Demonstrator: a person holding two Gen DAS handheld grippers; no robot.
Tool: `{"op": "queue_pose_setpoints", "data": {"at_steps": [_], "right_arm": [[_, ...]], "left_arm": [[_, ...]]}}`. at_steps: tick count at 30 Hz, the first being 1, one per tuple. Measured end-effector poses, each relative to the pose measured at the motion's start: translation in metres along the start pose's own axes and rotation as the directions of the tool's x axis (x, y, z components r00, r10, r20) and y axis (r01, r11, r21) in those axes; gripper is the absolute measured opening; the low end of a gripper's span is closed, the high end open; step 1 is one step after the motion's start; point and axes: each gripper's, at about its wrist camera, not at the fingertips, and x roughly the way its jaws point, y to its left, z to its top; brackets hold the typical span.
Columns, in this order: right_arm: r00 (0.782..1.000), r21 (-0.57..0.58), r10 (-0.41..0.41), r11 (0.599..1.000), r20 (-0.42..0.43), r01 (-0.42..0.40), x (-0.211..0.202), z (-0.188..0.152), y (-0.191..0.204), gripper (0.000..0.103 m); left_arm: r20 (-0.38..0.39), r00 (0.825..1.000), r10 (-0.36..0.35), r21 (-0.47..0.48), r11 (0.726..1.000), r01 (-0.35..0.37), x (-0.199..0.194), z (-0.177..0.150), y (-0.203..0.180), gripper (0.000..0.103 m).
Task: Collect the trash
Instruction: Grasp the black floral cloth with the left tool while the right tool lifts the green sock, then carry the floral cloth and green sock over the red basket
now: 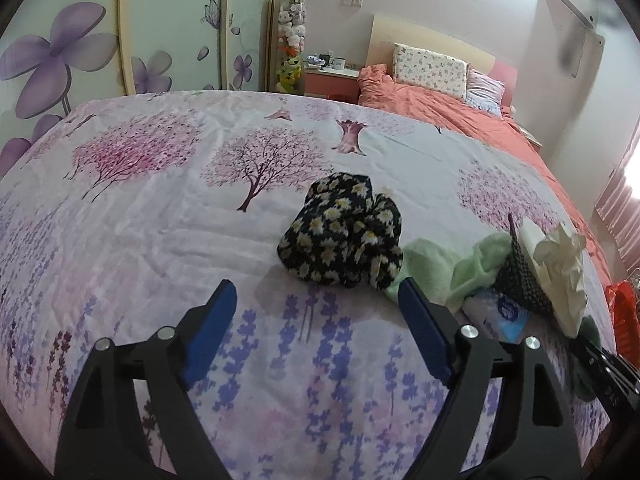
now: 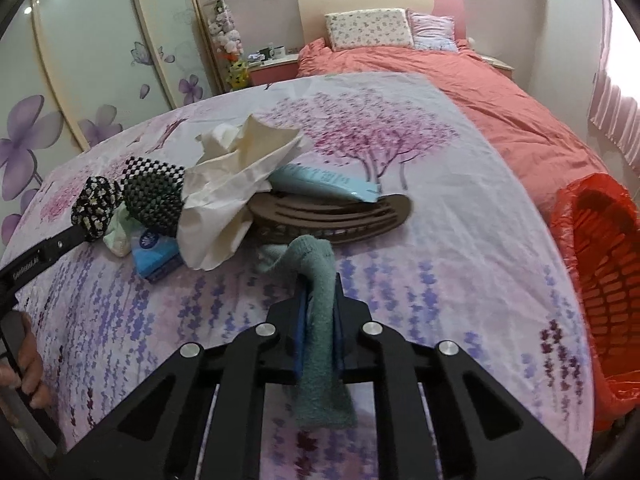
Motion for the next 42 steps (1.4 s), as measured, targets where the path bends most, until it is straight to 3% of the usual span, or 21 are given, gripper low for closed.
{"op": "queue_pose_setpoints", "data": {"at_steps": [14,20,23,25,28,42], "right_arm": [[0.995,0.074,-0.089,0.994,0.035,0.086,-0.014,0.002,-0.039,0.009],[0.994,0.12,-0.084,0.99,0.064,0.076,-0.022,0.006,-0.054,0.009],[0.995,0.124,-0.055,0.991,0.082,0.044,-0.026,0.006,-0.057,0.009],[0.995,0.12,-0.041,0.992,0.091,0.03,-0.029,0.006,-0.057,0.009],[0.994,0.114,-0.02,0.993,0.108,0.007,-0.034,0.007,-0.055,0.009],[0.979,0.125,-0.009,0.992,0.204,-0.017,-0.073,0.014,-0.057,0.009]], "left_arm": [[-0.045,0.999,0.017,-0.004,1.0,-0.017,0.036,0.025,-0.009,0.081],[-0.053,0.999,0.003,0.007,1.0,-0.003,0.045,0.027,-0.014,0.065],[-0.059,0.998,-0.013,0.009,1.0,0.014,0.048,0.028,-0.015,0.051],[-0.063,0.998,-0.02,0.018,1.0,0.021,0.049,0.029,-0.017,0.031],[-0.056,0.998,-0.03,0.032,0.999,0.032,0.048,0.03,-0.018,0.02],[0.026,0.995,-0.101,0.071,0.993,0.099,-0.01,0.034,-0.033,0.017]]}}
